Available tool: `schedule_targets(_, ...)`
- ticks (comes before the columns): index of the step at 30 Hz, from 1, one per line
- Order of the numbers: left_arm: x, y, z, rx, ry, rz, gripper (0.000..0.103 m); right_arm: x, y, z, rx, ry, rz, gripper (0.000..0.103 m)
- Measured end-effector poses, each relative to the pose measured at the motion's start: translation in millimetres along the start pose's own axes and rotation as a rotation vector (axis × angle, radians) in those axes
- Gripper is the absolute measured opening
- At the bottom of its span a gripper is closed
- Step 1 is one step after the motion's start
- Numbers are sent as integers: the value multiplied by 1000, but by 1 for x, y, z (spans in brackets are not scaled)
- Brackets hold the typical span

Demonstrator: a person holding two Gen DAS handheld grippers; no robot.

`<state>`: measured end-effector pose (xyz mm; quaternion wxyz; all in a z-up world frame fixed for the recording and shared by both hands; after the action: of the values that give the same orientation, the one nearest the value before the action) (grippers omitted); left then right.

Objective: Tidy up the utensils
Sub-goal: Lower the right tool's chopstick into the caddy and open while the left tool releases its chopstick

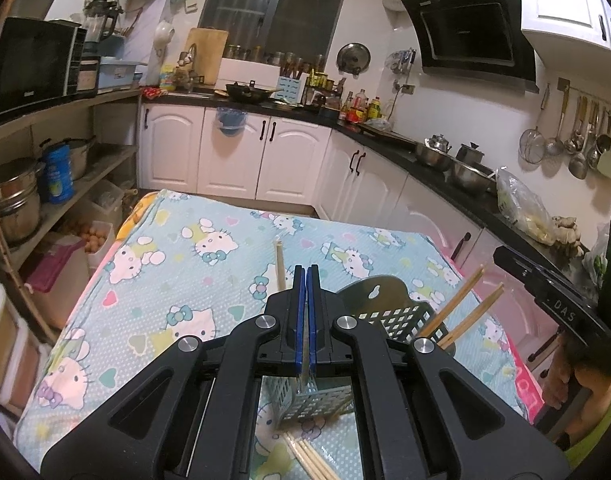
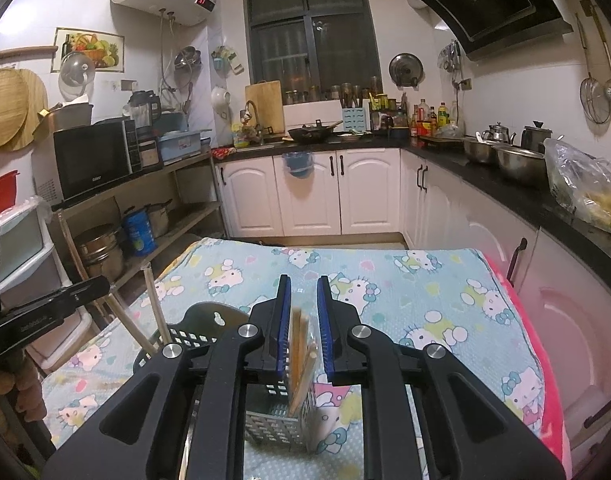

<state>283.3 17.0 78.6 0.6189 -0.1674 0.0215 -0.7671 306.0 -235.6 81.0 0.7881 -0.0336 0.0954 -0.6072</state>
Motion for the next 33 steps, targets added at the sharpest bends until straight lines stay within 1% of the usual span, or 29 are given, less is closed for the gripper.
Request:
schedule_targets(1,0,-1,0,-2,-1,1,0,0,-1,0,-2,1,1,17)
schedule_targets(3,-1,-2,0,-3,-2,3,0,0,-3,0,-2,1,2,18)
schedule_targets(6,-1,-5,-1,-10,-3,4,7,-1,-7,1,-2,-5,3,19)
schedule_targets(9,0,-7,-3,-19,0,4,8,-1,-12,1,-1,-5,5,21)
schedule_targets(12,0,-11,-5,-26,-2,4,13,1,-20,1,-1,-1,5,24)
schedule_targets(16,1,-15,-7,-27,-4,3,18,1,-30,1,-7,-2,3,26)
schedule_targets(18,1,-18,-8,-26,-5,3,22,2,-35,1,-9,3,4,29)
schedule_targets(22,0,-25,-10,-23,-8,0,30,2,-45,-1,-10,8,10,30)
schedule_targets(24,0,-29,-11,-22,-11,-2,36,1,-50,-3,-11,8,15,33)
schedule_targets(30,-4,-42,-13,-14,-24,-3,52,-5,-63,-9,-22,4,33,37)
schedule_targets(33,-5,-47,-13,-12,-31,-3,58,-8,-68,-12,-29,4,41,39)
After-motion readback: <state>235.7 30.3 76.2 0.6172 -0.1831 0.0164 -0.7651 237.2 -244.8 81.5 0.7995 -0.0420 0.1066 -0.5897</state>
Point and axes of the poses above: each gripper's, at about its wrist camera, not at the fingertips, and y roughly the way its jaws point, x to its right, z to its top, the point moved 3 cm from there along y, roughly the way its jaws point, and after that the axes turned 12 degrees about x, right-handed, at the moved point
